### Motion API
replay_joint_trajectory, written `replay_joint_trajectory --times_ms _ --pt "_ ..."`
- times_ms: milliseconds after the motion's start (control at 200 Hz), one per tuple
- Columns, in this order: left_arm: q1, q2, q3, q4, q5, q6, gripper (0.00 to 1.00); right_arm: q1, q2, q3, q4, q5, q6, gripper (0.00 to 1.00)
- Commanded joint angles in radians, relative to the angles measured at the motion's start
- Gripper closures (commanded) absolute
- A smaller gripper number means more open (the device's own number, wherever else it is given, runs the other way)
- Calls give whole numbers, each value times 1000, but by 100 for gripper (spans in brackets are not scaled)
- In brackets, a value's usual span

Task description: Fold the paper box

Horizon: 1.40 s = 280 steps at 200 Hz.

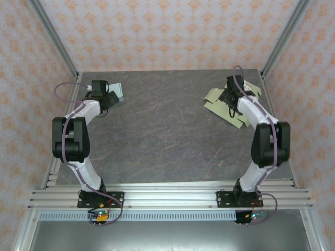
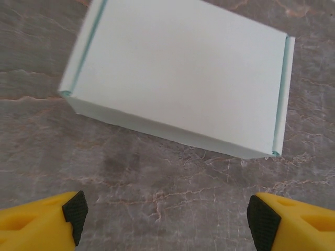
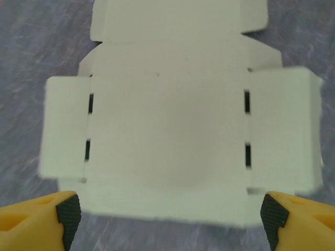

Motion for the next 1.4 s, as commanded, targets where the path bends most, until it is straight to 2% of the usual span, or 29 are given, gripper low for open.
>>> replay_joint_trajectory --times_ms 0,110,225,370,430,621,691,826,961,1061,1141,1196,1301,1396 --pt "-8 -92 -54 -80 -85 -41 17 -39 135 143 -23 -58 -261 10" --pt "-53 -169 -93 -112 -132 -44 16 -64 346 394 -143 -144 -385 10" --pt "-110 -211 -94 -155 -160 -13 16 -63 526 643 -240 -320 -446 11" --pt "-129 -234 -116 -152 -117 -38 16 -63 612 731 -190 -553 -432 11" --pt "-136 -235 -125 -138 -102 -38 16 -55 639 753 -165 -611 -434 9" --pt "-142 -216 -122 -133 -52 -49 16 -20 721 895 -295 -628 -507 12" --pt "-145 -216 -130 -126 -42 -47 16 -13 724 895 -318 -654 -522 13" --pt "-147 -219 -141 -125 -26 -55 16 29 696 820 -357 -819 -546 18" --pt "-168 -227 -150 -86 -21 -30 16 146 632 671 -341 -888 -610 19" --pt "-189 -209 -117 -88 28 -4 16 240 576 588 -273 -969 -558 20" --pt "-211 -190 -96 -85 71 -1 16 292 504 530 -186 -970 -485 20" --pt "-236 -176 -89 -77 94 -8 16 294 439 484 -118 -913 -395 19" --pt "-300 -138 -58 -71 146 0 16 249 294 352 0 -832 -246 16" --pt "-368 -97 -20 -94 189 24 17 168 171 190 63 -793 -160 17"
